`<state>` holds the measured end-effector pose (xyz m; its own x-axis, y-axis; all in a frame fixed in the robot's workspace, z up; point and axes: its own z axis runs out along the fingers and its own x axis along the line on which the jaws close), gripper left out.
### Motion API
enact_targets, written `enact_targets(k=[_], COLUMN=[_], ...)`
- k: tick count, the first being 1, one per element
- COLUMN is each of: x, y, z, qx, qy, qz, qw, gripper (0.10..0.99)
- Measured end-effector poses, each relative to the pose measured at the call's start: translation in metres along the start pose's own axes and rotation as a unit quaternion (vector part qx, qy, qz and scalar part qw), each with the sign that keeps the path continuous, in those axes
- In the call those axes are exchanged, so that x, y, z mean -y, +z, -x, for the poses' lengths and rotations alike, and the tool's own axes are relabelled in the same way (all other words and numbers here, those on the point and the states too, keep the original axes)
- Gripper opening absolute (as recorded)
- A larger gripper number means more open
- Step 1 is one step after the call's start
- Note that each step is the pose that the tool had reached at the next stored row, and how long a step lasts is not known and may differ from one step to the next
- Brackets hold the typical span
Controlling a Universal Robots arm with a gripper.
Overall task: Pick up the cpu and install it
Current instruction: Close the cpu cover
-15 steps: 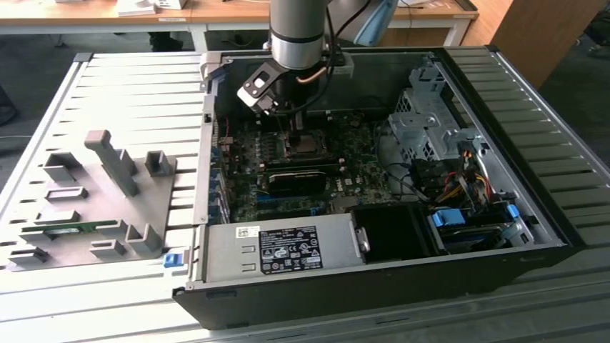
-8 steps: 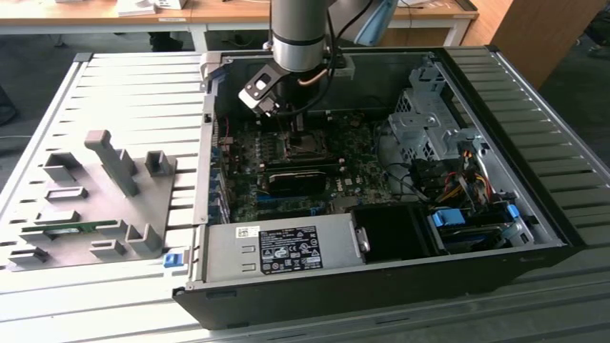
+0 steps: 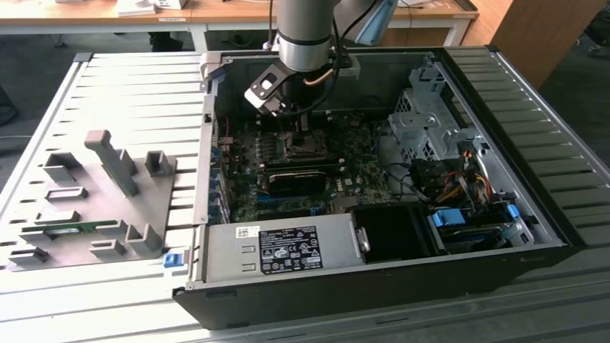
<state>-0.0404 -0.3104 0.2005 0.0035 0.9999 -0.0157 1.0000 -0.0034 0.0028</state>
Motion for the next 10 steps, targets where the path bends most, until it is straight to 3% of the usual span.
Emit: enact_targets(k=[4, 10], x=[0.0000, 0.0020], y=[-0.0079, -0.0077], z=[0.0001, 0.0002], qx=[-0.0002, -0.0002], qy=[0.000, 0.000], qz=[-0.0003, -0.0002], qw=[1.0000, 1.0000], gripper=[0.106, 0.106])
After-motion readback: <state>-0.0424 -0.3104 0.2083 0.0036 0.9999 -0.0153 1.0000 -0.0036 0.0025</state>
